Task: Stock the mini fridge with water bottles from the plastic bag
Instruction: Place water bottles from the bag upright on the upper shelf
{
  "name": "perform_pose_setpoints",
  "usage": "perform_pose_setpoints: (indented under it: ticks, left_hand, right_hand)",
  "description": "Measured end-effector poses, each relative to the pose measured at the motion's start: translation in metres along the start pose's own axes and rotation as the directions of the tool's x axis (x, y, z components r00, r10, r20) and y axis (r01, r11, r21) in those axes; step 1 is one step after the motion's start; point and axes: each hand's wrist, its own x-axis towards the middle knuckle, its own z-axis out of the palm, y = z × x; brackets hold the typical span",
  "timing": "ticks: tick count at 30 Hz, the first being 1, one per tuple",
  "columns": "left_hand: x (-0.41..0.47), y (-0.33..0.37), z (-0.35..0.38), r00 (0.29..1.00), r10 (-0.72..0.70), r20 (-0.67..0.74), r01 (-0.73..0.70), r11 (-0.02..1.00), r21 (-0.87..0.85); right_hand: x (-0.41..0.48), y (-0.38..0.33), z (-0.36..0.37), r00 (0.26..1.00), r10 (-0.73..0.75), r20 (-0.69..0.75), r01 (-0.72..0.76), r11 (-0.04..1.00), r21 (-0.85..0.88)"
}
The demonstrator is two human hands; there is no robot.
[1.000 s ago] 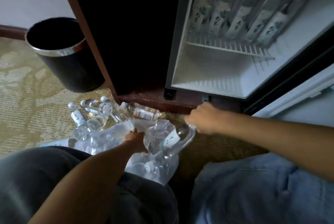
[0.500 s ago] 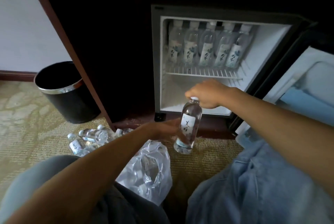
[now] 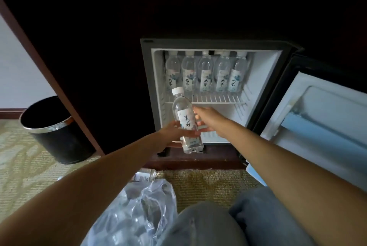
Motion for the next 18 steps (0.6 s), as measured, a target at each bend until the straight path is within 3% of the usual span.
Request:
perform_pose_setpoints:
  ticks: [2,7,13,18]
  left_hand:
    - [0.009,-0.008,0.005,1.000,-0.004,-0.013,0.004,1.000,-0.001]
    - [0.031,-0.035,0.007,0.997,0.052,-0.052,-0.047,0.995,0.092]
    - [0.073,-0.086,-0.012,0.983,0.115,-0.142,-0.069,0.954,0.290]
    - [0.106,-0.105,-0.009,0.928,0.214,-0.306,-0.150,0.964,0.222]
  right_hand:
    - [0.003,0.011,-0.001,0.999,0.024,0.035,-0.025,0.999,0.030]
    - [0.015,0.071,0.013,0.996,-0.084,0.022,0.082,0.993,0.085]
    - [0.072,0.113,0.042,0.993,-0.108,0.055,0.110,0.994,-0.023]
    - [0.123,0.121,0.045,0.979,-0.191,0.064,0.198,0.972,-0.125]
